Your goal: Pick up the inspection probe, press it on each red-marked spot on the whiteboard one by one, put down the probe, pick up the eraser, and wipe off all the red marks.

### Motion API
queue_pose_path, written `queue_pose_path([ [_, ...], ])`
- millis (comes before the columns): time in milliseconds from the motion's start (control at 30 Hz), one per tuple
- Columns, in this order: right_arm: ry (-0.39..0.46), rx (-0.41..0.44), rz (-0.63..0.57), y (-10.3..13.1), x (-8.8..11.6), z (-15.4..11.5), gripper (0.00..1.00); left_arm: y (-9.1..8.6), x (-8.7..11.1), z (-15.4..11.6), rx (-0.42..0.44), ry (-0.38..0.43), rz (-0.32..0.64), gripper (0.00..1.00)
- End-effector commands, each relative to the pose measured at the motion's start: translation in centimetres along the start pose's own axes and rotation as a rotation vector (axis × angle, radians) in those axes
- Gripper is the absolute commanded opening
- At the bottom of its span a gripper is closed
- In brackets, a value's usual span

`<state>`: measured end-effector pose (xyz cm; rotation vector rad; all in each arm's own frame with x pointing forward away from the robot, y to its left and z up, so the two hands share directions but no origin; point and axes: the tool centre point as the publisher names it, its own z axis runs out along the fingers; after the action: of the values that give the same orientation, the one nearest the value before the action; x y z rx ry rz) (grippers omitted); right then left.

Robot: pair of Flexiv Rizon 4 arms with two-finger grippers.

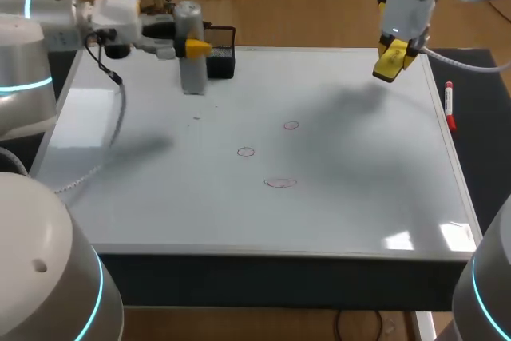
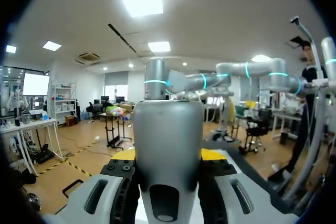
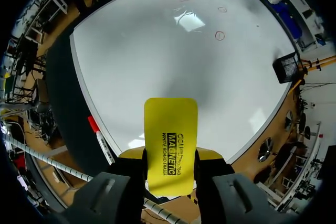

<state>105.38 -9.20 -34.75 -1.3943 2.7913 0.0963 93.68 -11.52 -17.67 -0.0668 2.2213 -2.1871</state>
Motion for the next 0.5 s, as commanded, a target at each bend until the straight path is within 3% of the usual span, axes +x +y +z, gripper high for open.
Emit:
queue_pose_path([
  [33, 0.002, 0.003, -0.002, 0.0, 0.1, -0.1, 0.00, 1.0, 1.8, 2.0, 0.018, 0.030, -0.003, 0.00],
  [267, 0.002, 0.003, -0.002, 0.0, 0.1, -0.1, 0.00, 2.9, 5.1, 4.7, 0.069, 0.111, 0.004, 0.00],
  [500, 0.002, 0.003, -0.002, 0.0, 0.1, -0.1, 0.00, 5.2, 6.6, 6.4, 0.065, 0.163, -0.012, 0.00],
])
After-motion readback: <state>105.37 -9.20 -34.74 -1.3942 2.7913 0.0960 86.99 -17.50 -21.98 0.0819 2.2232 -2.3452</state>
